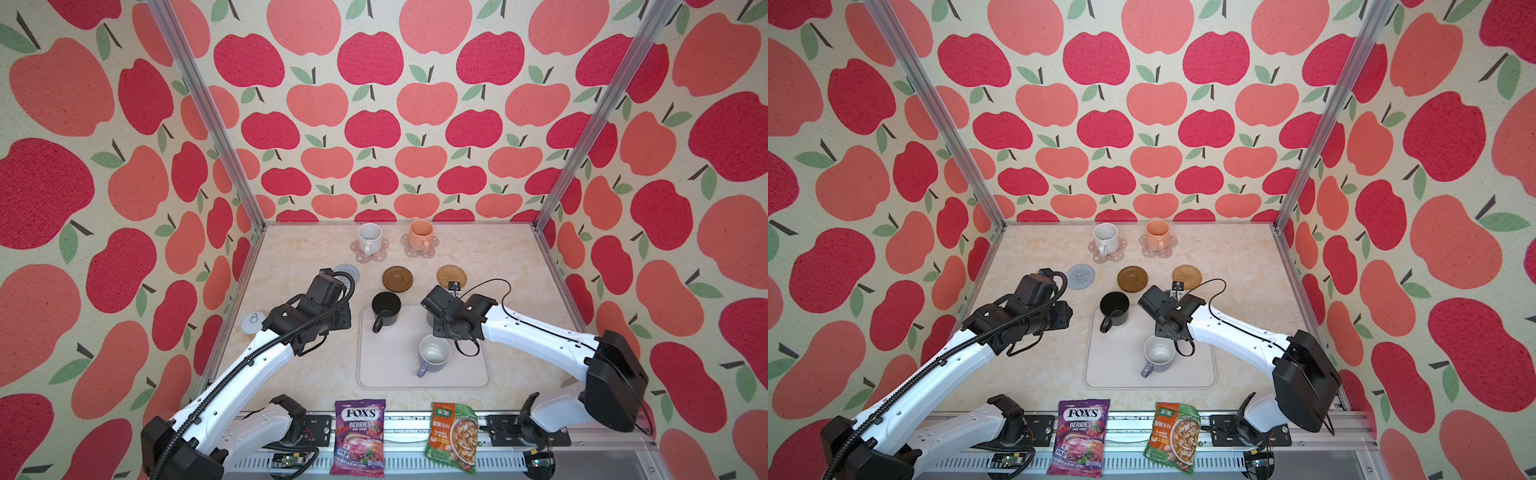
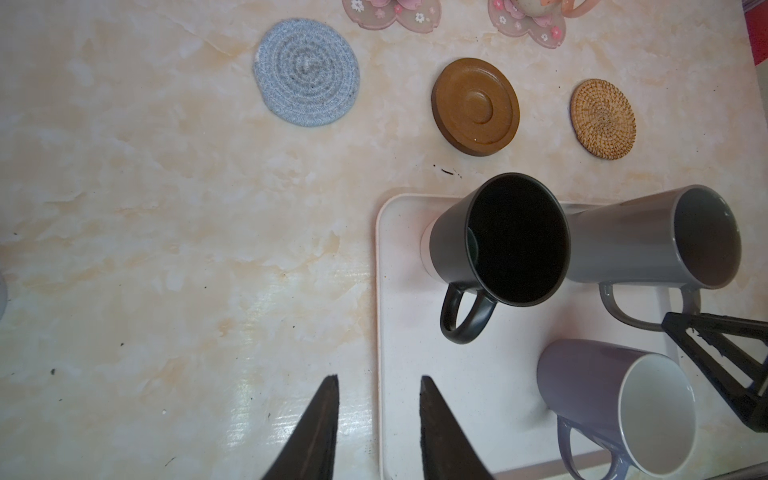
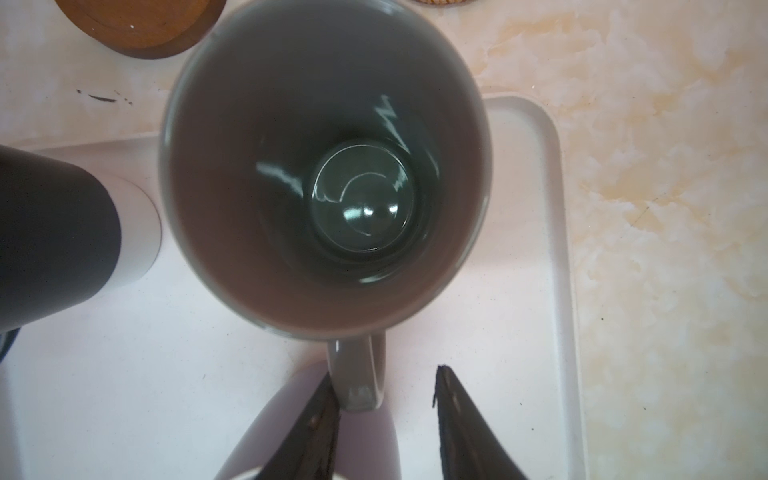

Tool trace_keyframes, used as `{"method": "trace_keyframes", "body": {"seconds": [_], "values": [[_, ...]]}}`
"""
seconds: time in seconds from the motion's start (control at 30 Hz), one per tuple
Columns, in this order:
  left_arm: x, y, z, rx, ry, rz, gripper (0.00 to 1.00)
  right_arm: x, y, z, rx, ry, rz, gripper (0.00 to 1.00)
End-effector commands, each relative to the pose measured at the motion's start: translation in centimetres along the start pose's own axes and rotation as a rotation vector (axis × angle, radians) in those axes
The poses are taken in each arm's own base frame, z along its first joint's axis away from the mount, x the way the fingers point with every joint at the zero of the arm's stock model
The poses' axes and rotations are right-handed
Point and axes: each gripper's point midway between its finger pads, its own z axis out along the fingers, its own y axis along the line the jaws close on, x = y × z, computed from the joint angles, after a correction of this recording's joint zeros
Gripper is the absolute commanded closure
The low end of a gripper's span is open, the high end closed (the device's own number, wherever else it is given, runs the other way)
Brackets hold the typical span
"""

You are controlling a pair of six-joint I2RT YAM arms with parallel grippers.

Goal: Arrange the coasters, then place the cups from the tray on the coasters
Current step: 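Lower right gripper onto the rim of the grey mug on the tray, then close right gripper on the grey mug rim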

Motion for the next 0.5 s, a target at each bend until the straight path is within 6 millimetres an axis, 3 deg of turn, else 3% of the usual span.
{"method": "trace_keyframes", "body": {"seconds": [0.0, 0.2, 0.47], "values": [[-0.2, -0.3, -0.1, 0.022, -0.009, -0.018, 0.65, 0.5, -1.1, -0.2, 0.001, 0.008, -0.025, 0.59], [-0.3, -0.6, -0.5, 0.039, -0.010, -0.028, 0.65, 0.8, -1.5, -0.7, -0.024, 0.027, -0.117, 0.56], [-0.7, -1.0, -0.2, 0.037, -0.001, -0.038, 0.65, 1.3, -5.2, -0.8, 0.029, 0.038, -0.093, 0.54]]}}
